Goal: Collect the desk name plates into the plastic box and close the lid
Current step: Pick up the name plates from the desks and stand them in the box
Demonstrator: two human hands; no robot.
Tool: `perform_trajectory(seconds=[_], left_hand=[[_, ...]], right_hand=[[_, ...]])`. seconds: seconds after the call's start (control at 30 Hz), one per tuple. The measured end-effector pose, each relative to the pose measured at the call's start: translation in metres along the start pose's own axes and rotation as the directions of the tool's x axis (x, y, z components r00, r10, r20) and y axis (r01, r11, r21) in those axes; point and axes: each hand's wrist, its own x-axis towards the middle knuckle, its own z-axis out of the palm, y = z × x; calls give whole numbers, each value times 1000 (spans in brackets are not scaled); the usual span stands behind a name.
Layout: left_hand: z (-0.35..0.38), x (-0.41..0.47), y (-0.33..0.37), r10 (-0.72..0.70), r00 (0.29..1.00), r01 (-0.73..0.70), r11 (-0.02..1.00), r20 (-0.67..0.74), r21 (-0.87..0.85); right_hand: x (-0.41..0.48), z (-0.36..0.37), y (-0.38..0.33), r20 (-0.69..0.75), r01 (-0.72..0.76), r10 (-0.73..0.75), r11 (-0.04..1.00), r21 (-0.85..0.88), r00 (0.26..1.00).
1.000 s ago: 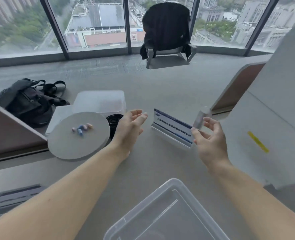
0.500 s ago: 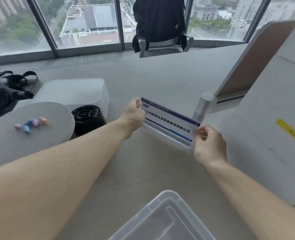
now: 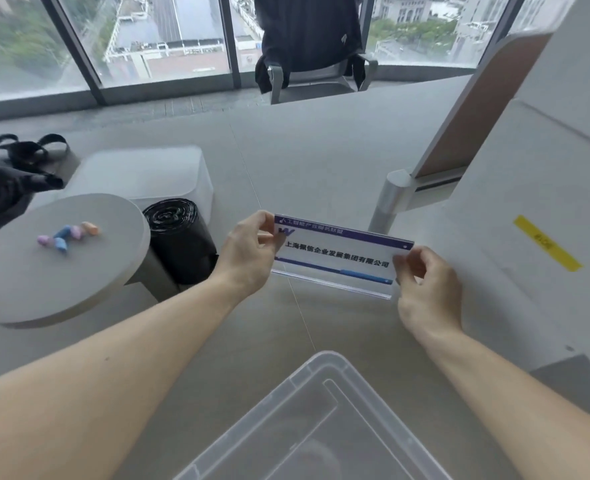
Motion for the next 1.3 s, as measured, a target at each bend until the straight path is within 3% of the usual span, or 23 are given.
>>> perform_trajectory(seconds=[0.27,0.4,0.7,0.97,1.3], left_hand=[[-79,-64,49,96,995,-99,974,-27,-201],[-142,-107,100,163,979,-184,966,-121,-182],[-346,-247,172,236,957,-257,959,-168,-119],[-522,-389,126,184,950,-202,978,-253,-45],[-644,-493,44,107,889,-164,982,-445,-91]], right_hand=[[-30,-36,-75,-6,136,-136,978,156,991],[-53,-65,-143,-3,221,-226,946,236,974],[-173,-95,-327,116,372,-439,853,365,891],[-334,-27,-428,328,304,-497,816,492,803],[-470,76,-500,379,295,-537,792,535,753]])
